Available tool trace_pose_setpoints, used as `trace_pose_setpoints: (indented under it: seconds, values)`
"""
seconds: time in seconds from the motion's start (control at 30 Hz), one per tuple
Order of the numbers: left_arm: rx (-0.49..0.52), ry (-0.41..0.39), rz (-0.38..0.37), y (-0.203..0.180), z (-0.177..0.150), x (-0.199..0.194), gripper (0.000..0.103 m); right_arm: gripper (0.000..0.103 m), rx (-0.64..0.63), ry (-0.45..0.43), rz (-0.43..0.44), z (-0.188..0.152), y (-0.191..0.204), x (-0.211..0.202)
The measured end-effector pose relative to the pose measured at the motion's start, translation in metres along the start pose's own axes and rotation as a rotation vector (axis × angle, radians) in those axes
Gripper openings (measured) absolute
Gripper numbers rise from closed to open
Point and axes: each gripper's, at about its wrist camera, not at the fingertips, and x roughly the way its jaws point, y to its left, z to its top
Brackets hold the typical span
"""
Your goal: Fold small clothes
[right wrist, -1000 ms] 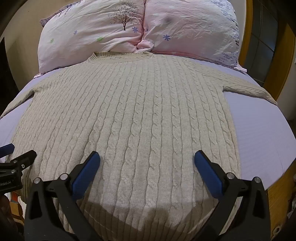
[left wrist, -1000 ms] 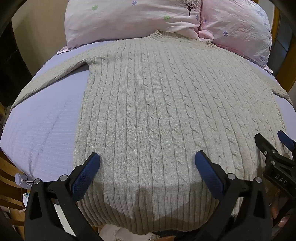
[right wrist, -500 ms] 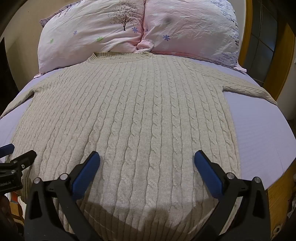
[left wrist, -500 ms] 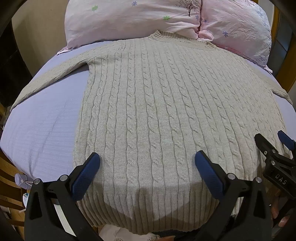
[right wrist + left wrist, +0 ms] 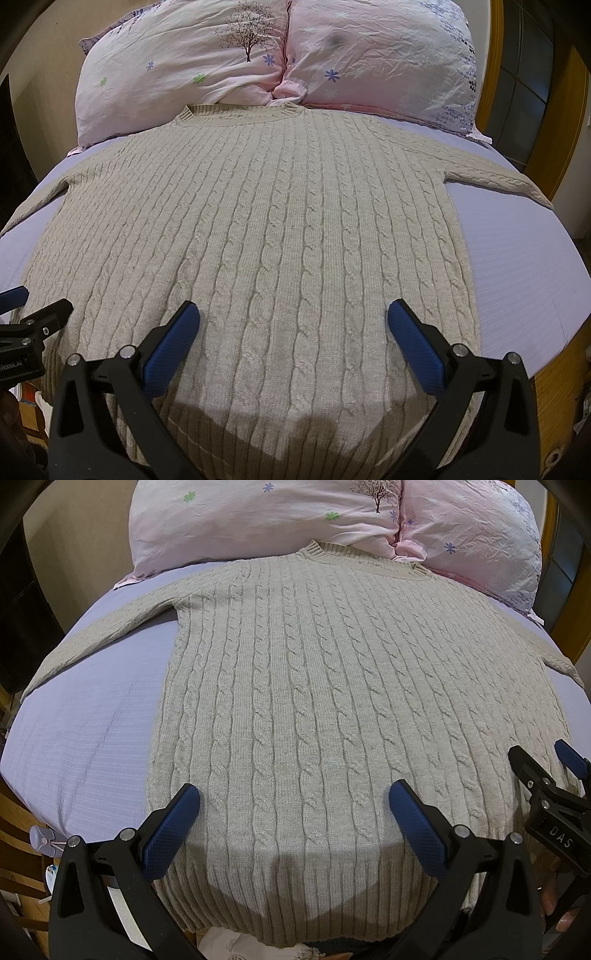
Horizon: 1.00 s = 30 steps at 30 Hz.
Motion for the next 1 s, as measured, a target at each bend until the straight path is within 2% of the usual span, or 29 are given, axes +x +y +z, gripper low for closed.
trace_pose_setpoints:
  seconds: [1.0]
  values:
    - [0.000,0.007,0.000,0.0022,0.0029,0.0001,0.102,0.101,0.000,0.001,-0.001,-0.0001,-0.0002,0.0006]
